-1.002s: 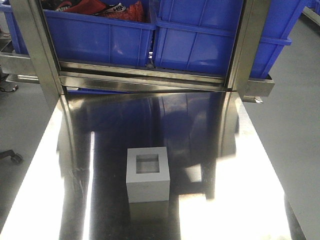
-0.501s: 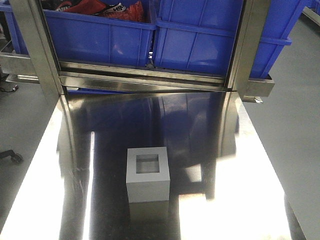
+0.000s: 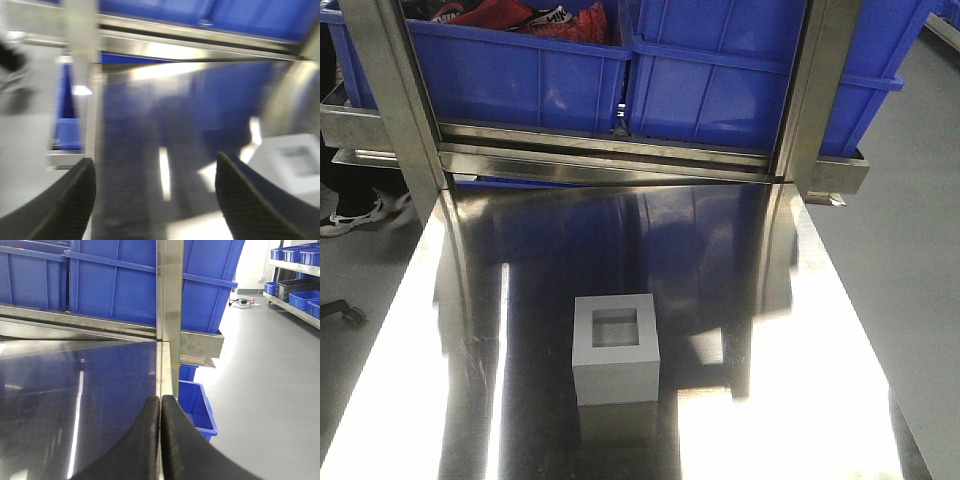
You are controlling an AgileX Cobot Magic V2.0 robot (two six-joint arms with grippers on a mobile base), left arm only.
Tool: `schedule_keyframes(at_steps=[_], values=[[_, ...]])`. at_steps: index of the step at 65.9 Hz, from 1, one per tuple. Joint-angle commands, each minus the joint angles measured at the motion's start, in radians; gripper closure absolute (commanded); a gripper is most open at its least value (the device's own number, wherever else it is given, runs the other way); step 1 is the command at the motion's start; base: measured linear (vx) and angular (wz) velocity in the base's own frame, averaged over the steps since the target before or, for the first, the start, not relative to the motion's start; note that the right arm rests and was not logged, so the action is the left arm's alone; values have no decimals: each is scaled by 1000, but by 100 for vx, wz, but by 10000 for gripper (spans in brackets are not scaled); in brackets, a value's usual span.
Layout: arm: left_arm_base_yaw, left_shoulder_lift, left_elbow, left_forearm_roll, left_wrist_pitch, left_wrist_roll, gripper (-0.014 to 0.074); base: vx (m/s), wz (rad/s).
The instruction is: Sort gray base to blue bin
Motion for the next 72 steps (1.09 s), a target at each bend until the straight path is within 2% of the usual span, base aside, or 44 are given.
schedule_keyframes(at_steps=[1, 3, 8, 11, 17, 22, 32, 42, 53, 62, 72], values=[[-5, 71, -60, -242, -27, 208, 106, 0, 0], [-5, 99, -73, -308, -3, 262, 111, 0, 0], [-5, 185, -120, -403, 67, 371, 129, 0, 0], [-5, 244, -153, -458, 104, 404, 143, 0, 0], [-9, 346, -213, -512, 151, 441, 163, 0, 0], [-42, 418, -255, -524, 156, 458, 164, 0, 0], [-143, 537, -321, -523, 124, 474, 163, 0, 0], [-274, 631, -344, -519, -9, 473, 163, 0, 0], [-389, 718, -371, -444, -97, 432, 163, 0, 0], [-435, 783, -409, -372, -102, 363, 160, 0, 0], [-451, 836, -449, -265, -97, 259, 159, 0, 0]])
